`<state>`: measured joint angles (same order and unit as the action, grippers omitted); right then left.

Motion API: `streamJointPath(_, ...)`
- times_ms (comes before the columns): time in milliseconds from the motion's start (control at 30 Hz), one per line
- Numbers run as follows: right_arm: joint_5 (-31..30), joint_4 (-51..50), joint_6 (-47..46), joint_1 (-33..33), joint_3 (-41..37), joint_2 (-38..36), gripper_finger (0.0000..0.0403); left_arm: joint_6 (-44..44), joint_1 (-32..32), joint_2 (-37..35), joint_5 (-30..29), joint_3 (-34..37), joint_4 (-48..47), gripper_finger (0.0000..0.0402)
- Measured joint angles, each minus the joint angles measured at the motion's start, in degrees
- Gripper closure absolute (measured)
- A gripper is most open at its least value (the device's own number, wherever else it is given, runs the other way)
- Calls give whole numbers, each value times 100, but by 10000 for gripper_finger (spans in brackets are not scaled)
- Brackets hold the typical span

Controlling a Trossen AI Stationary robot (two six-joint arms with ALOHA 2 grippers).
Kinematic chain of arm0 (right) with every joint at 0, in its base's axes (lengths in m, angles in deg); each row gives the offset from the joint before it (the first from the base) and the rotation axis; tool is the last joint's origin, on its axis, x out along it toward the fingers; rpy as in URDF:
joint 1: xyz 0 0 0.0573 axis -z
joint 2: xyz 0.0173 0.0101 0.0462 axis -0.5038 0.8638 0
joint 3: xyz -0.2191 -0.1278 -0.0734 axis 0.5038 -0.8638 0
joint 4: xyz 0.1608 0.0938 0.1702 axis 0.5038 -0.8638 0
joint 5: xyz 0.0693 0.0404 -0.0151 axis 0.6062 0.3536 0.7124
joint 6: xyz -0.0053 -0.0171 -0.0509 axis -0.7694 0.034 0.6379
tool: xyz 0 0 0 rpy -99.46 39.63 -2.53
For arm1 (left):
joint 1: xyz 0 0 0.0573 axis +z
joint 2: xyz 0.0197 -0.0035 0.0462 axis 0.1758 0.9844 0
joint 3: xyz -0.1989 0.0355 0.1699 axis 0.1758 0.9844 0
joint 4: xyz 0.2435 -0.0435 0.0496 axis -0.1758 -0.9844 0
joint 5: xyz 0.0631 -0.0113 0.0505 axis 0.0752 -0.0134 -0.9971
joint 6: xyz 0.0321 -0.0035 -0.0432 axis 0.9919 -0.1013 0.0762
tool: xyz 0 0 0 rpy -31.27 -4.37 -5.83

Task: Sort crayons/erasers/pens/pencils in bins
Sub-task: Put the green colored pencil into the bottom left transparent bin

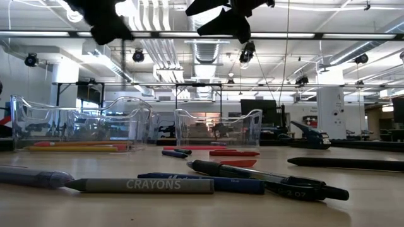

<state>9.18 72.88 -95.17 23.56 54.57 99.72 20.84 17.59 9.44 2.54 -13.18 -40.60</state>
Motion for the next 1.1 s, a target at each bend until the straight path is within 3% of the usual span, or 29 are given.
streamJointPath(333,26,17,-1,63,-2,2,163,4,4,507,-811,-101,-2522,394)
streamJointPath(667,36,19,-148,63,-2,8,163,471,4,1748,-1356,-101,-3006,389)
streamJointPath(867,37,-14,-151,63,-2,9,162,348,4,2151,-1304,-128,-2996,319)
streamJointPath(1100,36,-300,-149,65,-4,11,164,-18,7,2025,-1292,-259,-2968,216)
